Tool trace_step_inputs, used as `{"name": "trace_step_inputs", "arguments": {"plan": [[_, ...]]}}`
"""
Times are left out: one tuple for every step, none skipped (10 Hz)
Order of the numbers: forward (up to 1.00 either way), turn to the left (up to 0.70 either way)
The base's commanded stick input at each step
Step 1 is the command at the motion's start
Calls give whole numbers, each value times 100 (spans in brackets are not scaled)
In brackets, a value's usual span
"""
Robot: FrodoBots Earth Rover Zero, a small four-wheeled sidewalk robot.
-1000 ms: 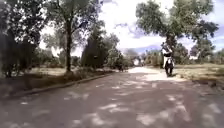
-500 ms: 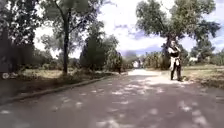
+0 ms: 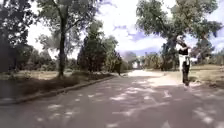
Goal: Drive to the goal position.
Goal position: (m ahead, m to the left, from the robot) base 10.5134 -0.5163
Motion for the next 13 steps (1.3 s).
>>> {"name": "trace_step_inputs", "arguments": {"plan": [[85,-10],[85,-2],[85,0],[85,0],[85,0],[85,0],[85,0],[85,0],[85,0],[85,-6],[85,-13],[85,-23],[85,-34]]}}
